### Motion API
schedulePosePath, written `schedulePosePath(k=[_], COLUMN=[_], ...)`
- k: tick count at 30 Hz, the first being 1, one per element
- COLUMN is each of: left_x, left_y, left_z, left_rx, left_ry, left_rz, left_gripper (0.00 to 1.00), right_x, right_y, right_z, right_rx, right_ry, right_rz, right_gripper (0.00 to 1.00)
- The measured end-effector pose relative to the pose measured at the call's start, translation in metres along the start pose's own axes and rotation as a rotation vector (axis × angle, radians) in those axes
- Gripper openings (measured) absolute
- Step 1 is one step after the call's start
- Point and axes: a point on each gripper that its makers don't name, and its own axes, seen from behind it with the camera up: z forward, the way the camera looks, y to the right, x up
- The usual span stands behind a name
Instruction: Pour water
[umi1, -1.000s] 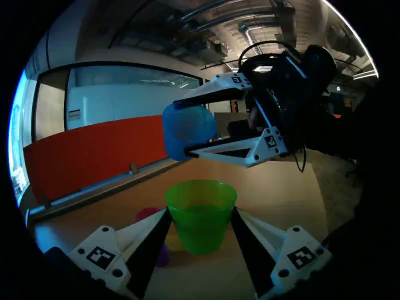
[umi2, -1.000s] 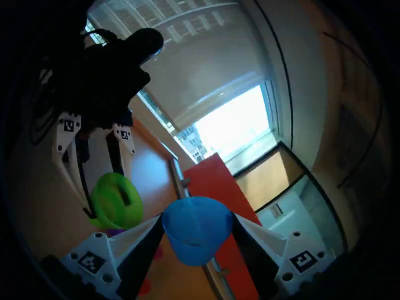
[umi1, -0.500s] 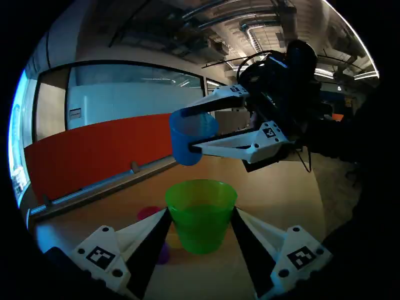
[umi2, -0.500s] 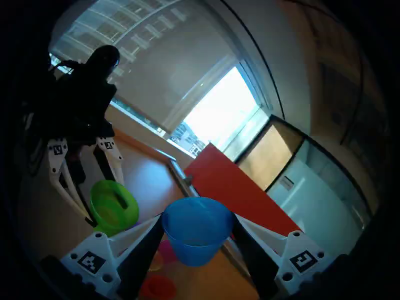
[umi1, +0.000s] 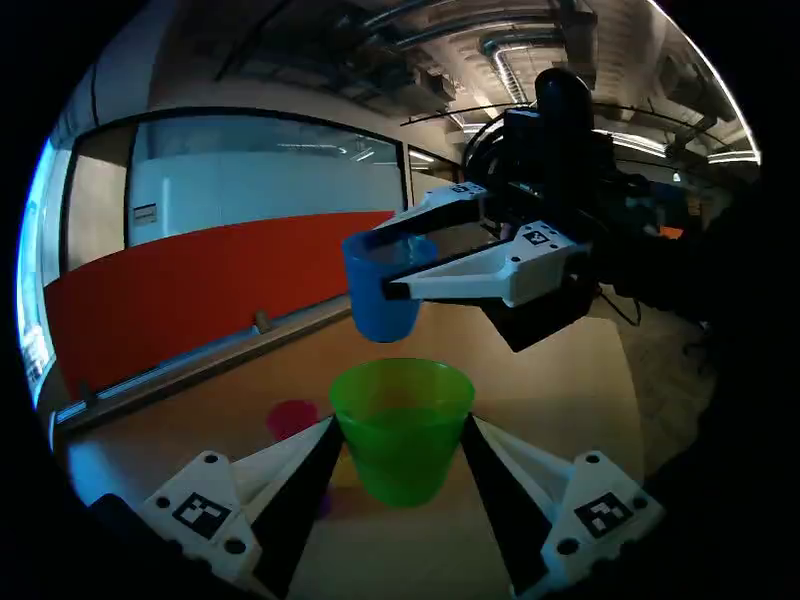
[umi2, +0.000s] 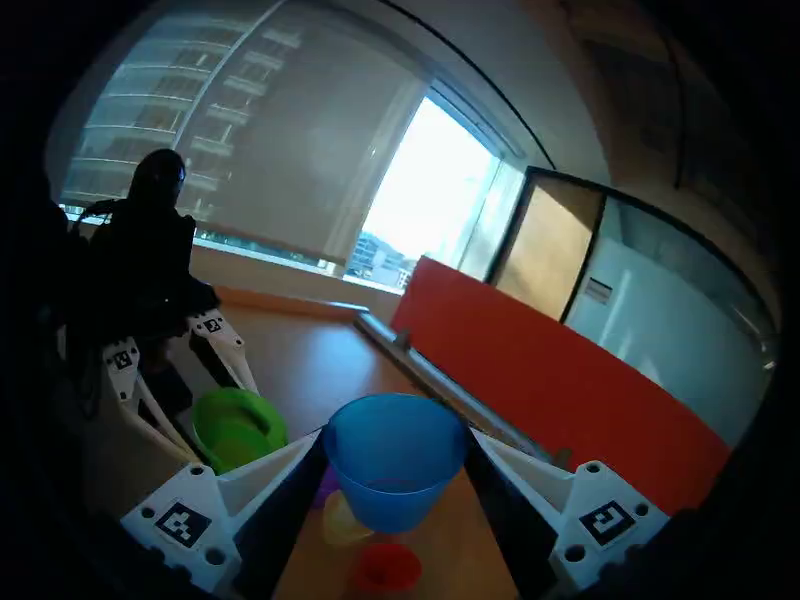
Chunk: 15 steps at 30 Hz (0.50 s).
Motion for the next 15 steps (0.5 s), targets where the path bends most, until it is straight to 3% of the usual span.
schedulePosePath(k=[15], left_x=[-0.027], left_y=[0.003], left_z=[0.002], left_rx=[-0.014], left_ry=[-0.083], left_rz=[0.014], left_gripper=[0.83], right_x=[-0.031], right_y=[-0.022], right_z=[-0.001], right_rx=[0.07], right_ry=[-0.091], right_rz=[0.094], right_gripper=[0.93])
